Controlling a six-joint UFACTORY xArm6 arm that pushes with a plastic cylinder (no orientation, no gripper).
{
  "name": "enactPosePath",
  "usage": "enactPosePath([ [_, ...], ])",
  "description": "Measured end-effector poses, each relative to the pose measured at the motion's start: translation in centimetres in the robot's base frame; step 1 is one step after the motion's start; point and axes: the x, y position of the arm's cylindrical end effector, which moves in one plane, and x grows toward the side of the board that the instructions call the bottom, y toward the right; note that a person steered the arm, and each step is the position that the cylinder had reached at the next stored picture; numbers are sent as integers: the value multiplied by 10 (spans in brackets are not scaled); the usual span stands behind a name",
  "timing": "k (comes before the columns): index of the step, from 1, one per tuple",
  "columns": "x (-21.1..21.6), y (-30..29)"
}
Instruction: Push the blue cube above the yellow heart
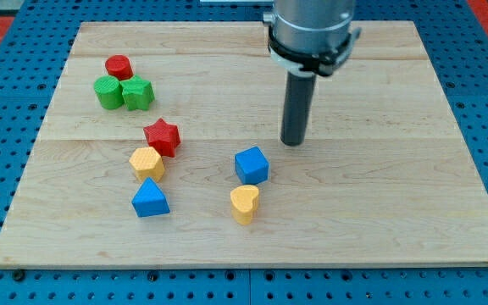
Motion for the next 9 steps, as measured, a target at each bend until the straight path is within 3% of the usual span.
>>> enactPosePath([
  [1,18,-53],
  [2,27,-55],
  [6,36,-1],
  [7,79,36],
  [9,89,4],
])
